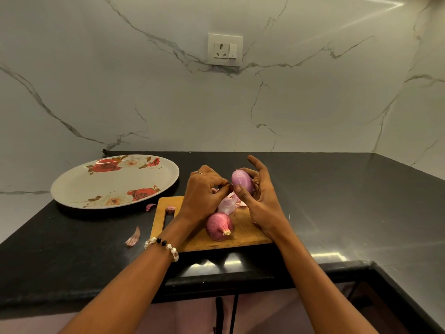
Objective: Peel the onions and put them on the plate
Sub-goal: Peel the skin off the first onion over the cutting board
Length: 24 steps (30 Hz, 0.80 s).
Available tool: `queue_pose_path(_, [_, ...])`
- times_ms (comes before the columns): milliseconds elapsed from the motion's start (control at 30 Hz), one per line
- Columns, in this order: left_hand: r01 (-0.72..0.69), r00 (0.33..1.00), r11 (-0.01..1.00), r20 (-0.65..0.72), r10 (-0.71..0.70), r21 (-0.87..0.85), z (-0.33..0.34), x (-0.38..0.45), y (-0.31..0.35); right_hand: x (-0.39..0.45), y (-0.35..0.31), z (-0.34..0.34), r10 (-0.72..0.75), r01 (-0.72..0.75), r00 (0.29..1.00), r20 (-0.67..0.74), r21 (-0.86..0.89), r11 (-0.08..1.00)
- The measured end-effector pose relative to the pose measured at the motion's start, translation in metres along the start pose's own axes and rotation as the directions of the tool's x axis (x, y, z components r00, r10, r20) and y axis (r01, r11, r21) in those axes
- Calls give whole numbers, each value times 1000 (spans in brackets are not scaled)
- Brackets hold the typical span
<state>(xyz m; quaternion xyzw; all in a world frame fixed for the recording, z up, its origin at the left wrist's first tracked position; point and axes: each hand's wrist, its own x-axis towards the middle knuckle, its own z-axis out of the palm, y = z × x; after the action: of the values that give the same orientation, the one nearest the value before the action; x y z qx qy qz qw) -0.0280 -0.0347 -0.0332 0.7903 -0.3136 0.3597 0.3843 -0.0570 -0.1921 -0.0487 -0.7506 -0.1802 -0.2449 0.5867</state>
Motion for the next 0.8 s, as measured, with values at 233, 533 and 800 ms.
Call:
queue_pose_path(233, [65, 998, 997, 10, -64, -53, -3, -1, 1, -2, -3, 1, -24, 24, 1000, -4, -7, 1000])
queue_pose_path(533, [267, 964, 957, 36, -265, -114, -7, 0, 2, -3, -9, -1, 79, -81, 997, 18, 195, 978])
queue_pose_path(800, [299, 942, 951, -134, -307, -72, -19, 5, -3, -2, -9, -7, 159, -115, 985, -60, 453, 884])
